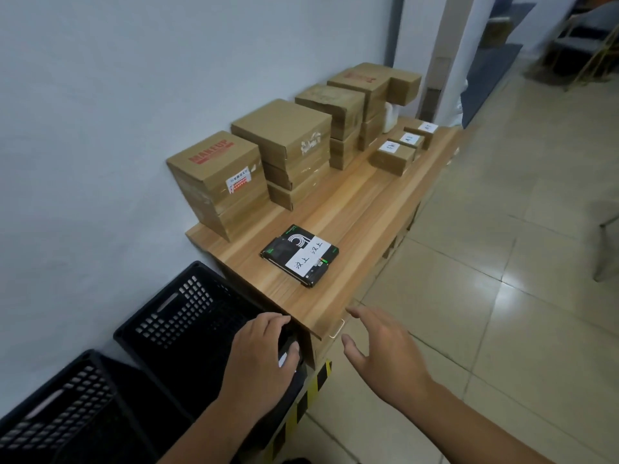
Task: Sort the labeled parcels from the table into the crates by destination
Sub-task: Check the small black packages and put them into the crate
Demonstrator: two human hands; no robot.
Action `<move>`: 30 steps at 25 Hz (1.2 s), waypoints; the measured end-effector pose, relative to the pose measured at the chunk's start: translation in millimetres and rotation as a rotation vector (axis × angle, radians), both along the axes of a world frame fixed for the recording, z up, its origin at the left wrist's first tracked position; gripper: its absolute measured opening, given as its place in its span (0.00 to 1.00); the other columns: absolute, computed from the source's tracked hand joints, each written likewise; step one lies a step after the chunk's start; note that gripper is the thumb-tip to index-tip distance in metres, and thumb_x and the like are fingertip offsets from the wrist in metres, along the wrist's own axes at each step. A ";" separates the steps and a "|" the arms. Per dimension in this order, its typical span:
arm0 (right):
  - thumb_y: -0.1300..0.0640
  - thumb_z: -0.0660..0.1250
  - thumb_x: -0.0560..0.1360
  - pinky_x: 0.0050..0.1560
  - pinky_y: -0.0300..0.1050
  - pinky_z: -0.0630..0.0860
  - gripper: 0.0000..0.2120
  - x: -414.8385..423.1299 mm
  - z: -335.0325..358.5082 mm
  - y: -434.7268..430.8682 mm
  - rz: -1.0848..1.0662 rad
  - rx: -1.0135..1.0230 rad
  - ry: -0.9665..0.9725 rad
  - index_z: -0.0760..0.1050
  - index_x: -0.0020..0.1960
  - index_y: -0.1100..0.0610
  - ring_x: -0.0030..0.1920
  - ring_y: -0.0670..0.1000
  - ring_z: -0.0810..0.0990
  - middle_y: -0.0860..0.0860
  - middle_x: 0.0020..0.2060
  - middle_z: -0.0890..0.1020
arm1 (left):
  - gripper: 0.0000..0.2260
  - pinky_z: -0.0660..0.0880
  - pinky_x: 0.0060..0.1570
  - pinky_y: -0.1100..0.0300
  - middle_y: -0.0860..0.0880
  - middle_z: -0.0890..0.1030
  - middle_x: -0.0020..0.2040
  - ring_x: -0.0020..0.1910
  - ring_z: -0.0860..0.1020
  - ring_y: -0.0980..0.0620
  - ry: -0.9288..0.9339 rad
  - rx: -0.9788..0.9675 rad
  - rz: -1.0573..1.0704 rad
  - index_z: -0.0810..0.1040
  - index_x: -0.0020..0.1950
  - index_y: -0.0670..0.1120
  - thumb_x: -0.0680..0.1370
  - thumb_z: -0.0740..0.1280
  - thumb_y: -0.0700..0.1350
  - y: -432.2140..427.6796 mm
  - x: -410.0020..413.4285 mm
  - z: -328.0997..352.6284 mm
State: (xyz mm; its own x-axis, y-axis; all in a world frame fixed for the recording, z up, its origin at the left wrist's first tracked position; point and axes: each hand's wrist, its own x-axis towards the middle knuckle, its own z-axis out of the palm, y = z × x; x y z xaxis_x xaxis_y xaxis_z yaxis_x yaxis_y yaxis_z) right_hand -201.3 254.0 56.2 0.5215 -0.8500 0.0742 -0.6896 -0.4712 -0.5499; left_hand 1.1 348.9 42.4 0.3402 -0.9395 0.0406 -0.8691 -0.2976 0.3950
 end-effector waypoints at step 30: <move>0.47 0.72 0.75 0.67 0.52 0.71 0.37 194.7 -169.5 -363.3 0.575 0.341 0.204 0.60 0.77 0.56 0.69 0.54 0.67 0.55 0.71 0.67 | 0.18 0.67 0.64 0.58 0.54 0.73 0.64 0.63 0.72 0.51 0.088 0.273 0.674 0.73 0.68 0.54 0.80 0.60 0.55 -239.3 22.1 -72.7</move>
State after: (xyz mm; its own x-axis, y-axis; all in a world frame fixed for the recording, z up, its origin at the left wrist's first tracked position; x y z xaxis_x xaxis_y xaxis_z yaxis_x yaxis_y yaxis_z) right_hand -6.6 -109.3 -113.2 0.8711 -0.3930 -0.2945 -0.4873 -0.6167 -0.6183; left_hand 23.3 109.6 -30.3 0.8393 -0.4974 -0.2196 -0.4306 -0.8546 0.2903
